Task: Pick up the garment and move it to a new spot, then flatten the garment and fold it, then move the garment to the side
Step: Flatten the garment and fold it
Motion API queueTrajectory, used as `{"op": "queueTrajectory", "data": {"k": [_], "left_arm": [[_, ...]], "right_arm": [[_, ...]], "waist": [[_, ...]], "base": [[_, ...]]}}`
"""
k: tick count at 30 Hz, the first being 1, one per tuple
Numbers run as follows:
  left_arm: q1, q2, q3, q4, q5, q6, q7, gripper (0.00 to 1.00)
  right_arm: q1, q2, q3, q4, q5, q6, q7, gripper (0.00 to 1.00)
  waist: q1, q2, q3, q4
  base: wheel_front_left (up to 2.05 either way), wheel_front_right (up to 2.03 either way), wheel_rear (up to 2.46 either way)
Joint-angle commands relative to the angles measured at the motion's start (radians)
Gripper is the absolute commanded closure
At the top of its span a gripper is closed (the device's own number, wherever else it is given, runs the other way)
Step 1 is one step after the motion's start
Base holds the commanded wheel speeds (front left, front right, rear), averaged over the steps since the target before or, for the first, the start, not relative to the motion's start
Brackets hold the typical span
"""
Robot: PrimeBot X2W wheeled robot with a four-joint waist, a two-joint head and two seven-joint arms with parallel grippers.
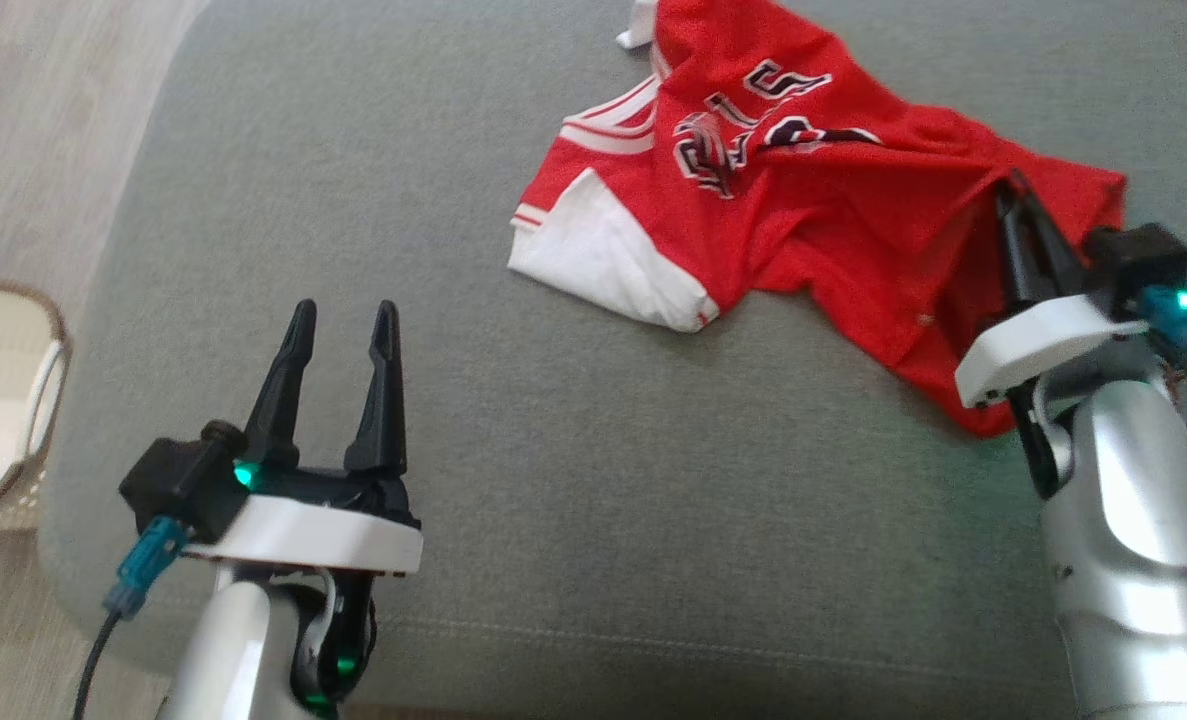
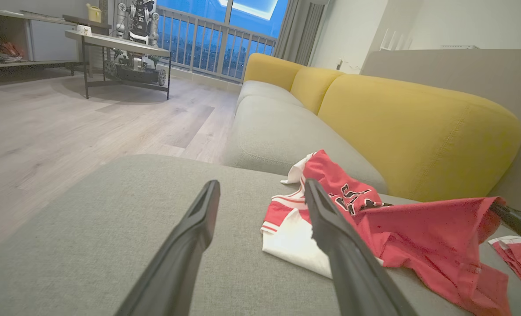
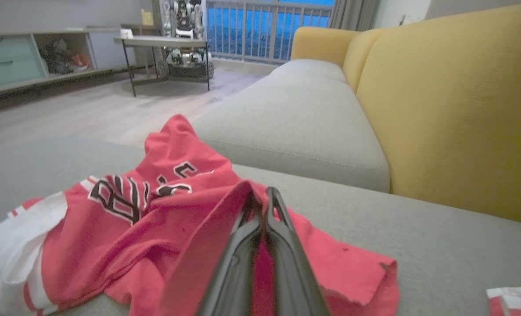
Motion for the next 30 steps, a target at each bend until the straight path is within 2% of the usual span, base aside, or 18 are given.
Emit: {"op": "queueTrajectory", "data": {"k": [1, 5, 10, 14, 19, 25, 30], "left_arm": [[-0.019, 0.008, 0.039, -0.031, 0.007, 0.001, -0.005, 0.00], [-0.001, 0.008, 0.043, -0.034, 0.009, 0.009, -0.005, 0.00], [0.016, 0.008, 0.041, -0.040, 0.011, 0.019, -0.005, 0.00], [0.018, 0.008, 0.026, -0.038, 0.010, 0.022, -0.005, 0.00], [0.026, 0.008, 0.017, -0.037, 0.010, 0.026, -0.005, 0.00], [0.031, 0.008, 0.017, -0.039, 0.009, 0.027, -0.005, 0.00], [0.011, 0.008, 0.003, -0.038, 0.011, 0.015, -0.005, 0.00]], "right_arm": [[0.014, 0.010, 0.023, -0.061, 0.027, 0.000, -0.011, 1.00], [0.091, 0.010, 0.036, -0.186, 0.081, 0.000, -0.009, 1.00], [0.158, 0.010, 0.028, -0.347, 0.076, 0.000, 0.077, 1.00], [0.190, -0.003, 0.028, -0.469, 0.073, 0.000, 0.168, 1.00], [0.270, -0.046, 0.072, -0.620, 0.149, 0.000, 0.305, 1.00], [0.306, -0.098, 0.057, -0.680, 0.169, 0.000, 0.408, 1.00], [0.210, -0.159, 0.052, -0.566, 0.155, 0.000, 0.391, 1.00]], "waist": [[0.0000, 0.0000, -0.027, -0.028], [0.0000, 0.0000, -0.064, -0.070], [0.0000, 0.0000, -0.095, -0.105], [0.0000, 0.0000, -0.112, -0.100], [0.0000, 0.0000, -0.124, -0.078], [0.0000, 0.0000, -0.116, -0.060], [0.0000, 0.0000, -0.080, -0.034]], "base": [[0.00, 0.00, 0.00], [0.00, 0.00, 0.00], [0.00, 0.00, 0.00], [0.00, 0.00, 0.00], [0.00, 0.00, 0.00], [0.00, 0.00, 0.00], [0.00, 0.00, 0.00]]}}
